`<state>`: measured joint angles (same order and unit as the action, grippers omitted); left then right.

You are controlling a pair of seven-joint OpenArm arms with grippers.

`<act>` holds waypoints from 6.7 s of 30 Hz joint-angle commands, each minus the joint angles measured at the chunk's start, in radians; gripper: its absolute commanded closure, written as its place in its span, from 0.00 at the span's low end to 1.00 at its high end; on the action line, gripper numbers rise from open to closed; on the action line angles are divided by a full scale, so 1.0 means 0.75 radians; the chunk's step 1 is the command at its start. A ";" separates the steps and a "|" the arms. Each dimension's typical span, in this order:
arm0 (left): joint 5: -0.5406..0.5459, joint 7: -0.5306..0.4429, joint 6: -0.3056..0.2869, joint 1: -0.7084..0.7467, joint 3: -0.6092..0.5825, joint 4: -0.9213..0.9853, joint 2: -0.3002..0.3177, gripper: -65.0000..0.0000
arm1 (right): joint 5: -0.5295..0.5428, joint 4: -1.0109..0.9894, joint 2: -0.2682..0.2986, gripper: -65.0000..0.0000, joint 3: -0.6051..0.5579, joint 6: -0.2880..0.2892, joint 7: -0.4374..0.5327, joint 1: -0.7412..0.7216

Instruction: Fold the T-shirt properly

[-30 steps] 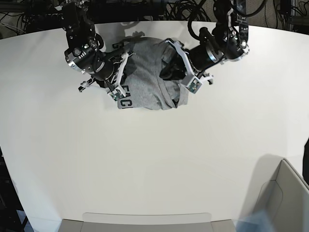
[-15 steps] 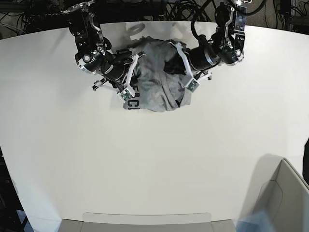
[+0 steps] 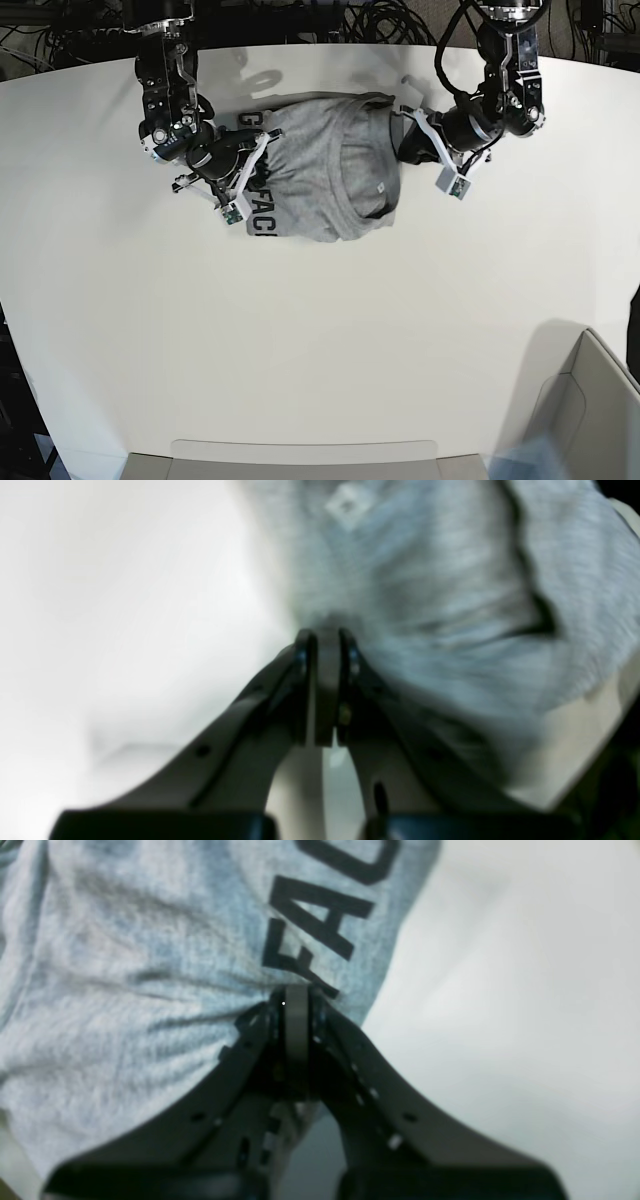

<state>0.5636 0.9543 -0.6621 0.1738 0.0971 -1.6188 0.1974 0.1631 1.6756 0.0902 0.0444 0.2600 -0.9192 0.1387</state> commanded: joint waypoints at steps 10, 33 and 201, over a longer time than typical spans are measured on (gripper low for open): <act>-0.108 -0.048 0.123 -0.020 0.013 -0.122 -0.004 0.98 | -0.043 0.199 0.016 1.00 0.093 -0.016 -0.013 0.006; -0.118 -0.054 0.125 -0.065 -0.550 -0.304 -0.088 0.98 | -0.049 0.367 -0.009 1.00 0.238 -0.016 -0.017 0.213; -0.499 -1.615 0.542 -0.073 -0.284 2.158 -0.017 0.96 | -0.049 -2.234 0.251 1.00 0.136 -0.074 1.566 0.017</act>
<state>0.1917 -0.2569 -0.2474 0.0956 -0.1116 -0.0113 0.1856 0.1310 0.0116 0.2661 0.1448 0.2085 0.2768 0.1207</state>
